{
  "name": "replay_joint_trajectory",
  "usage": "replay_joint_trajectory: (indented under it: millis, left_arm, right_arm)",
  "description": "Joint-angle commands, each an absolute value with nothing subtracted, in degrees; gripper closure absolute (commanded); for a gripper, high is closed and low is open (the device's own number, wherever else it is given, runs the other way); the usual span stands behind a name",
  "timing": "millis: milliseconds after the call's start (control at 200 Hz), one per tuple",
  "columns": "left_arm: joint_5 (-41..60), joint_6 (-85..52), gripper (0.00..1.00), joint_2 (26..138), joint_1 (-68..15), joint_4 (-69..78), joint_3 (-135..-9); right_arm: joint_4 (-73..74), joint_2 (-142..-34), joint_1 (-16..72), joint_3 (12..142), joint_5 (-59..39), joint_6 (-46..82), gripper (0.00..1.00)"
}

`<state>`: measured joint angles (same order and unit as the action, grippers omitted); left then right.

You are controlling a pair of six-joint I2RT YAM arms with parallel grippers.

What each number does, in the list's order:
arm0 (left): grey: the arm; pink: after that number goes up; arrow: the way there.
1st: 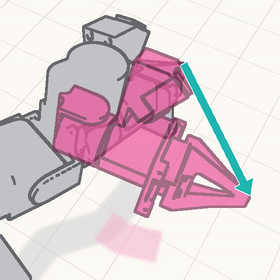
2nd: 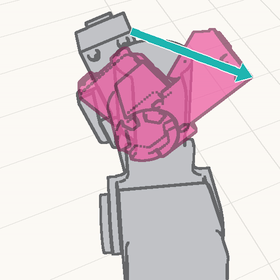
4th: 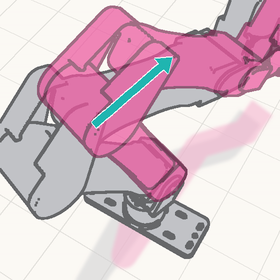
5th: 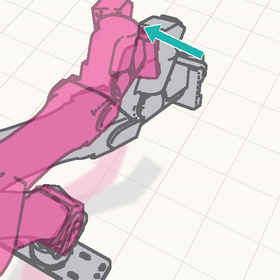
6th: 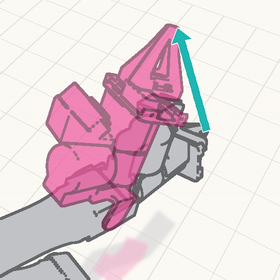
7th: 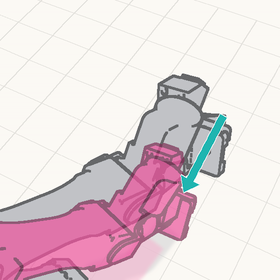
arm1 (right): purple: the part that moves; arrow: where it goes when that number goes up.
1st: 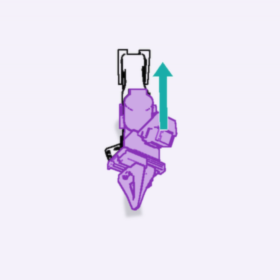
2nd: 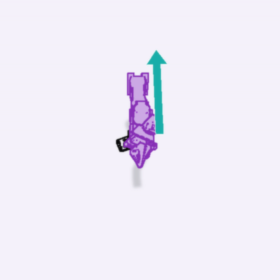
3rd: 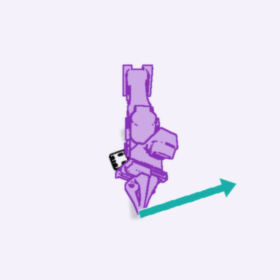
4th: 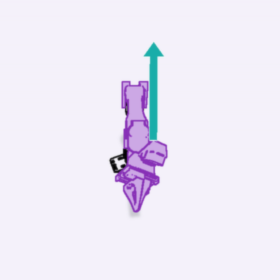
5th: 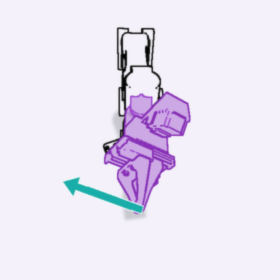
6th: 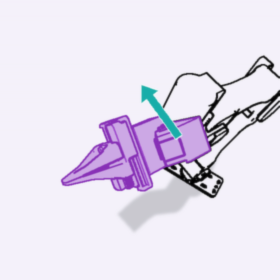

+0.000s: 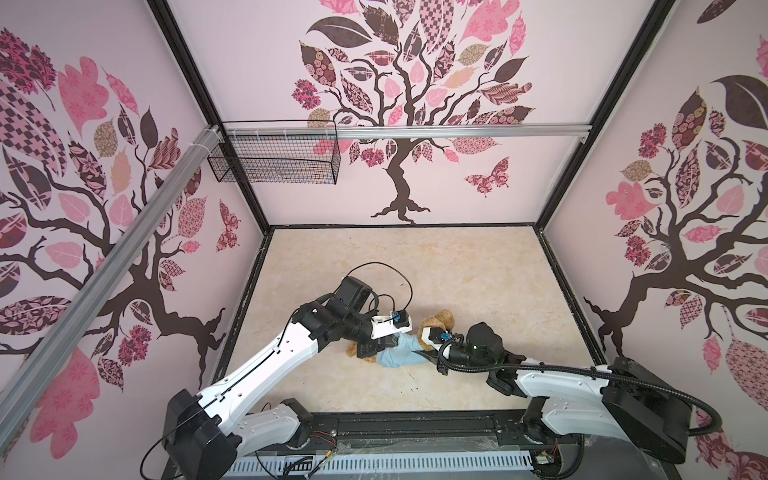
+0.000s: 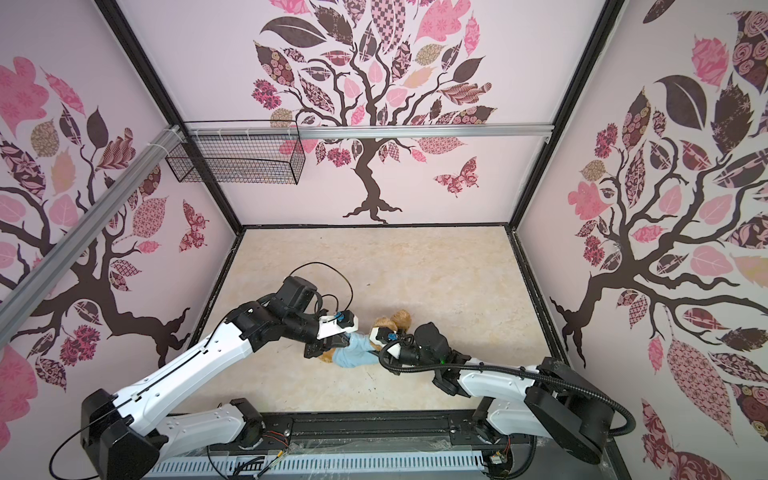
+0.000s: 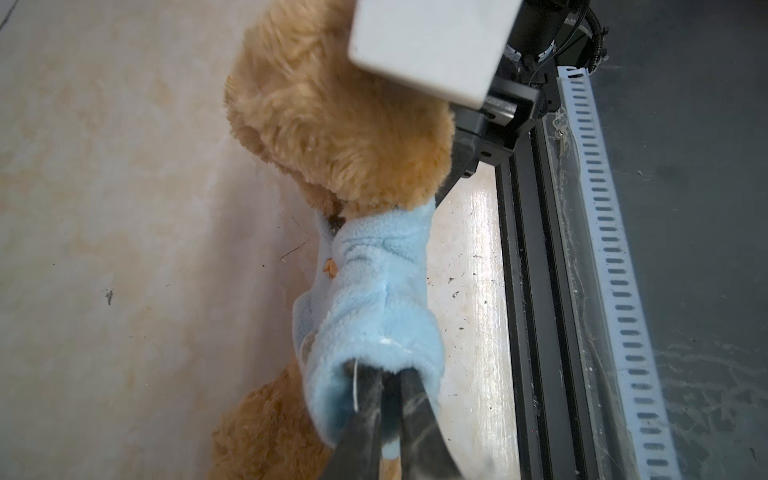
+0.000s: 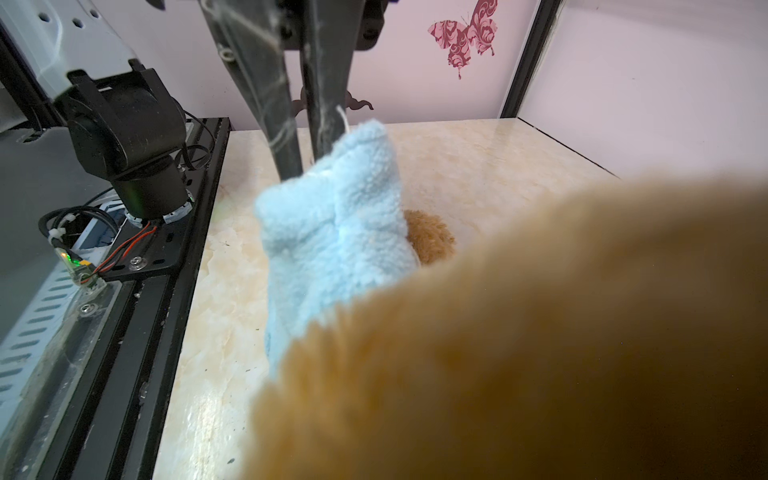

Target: Dress the teddy bear

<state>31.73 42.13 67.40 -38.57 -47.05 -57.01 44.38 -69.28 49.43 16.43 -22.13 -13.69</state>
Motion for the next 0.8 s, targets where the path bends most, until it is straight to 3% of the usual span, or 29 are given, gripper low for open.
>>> replay_joint_trajectory:
  millis: [0, 515, 795]
  left_arm:
    - [31.75, 43.47, 0.86, 67.66, -38.76, -47.23, -59.85]
    - [32.45, 39.64, 0.88, 70.47, -37.77, -46.36, -62.64]
    - [37.86, 45.36, 0.79, 70.08, -39.11, -50.75, -61.59]
  right_arm:
    - [48.28, -67.32, 49.66, 17.14, -23.97, -13.31, 0.88]
    - [46.85, -66.8, 49.71, 16.88, -24.04, -14.63, 0.88]
    - [47.37, -67.14, 49.66, 18.27, -22.68, -9.69, 0.87]
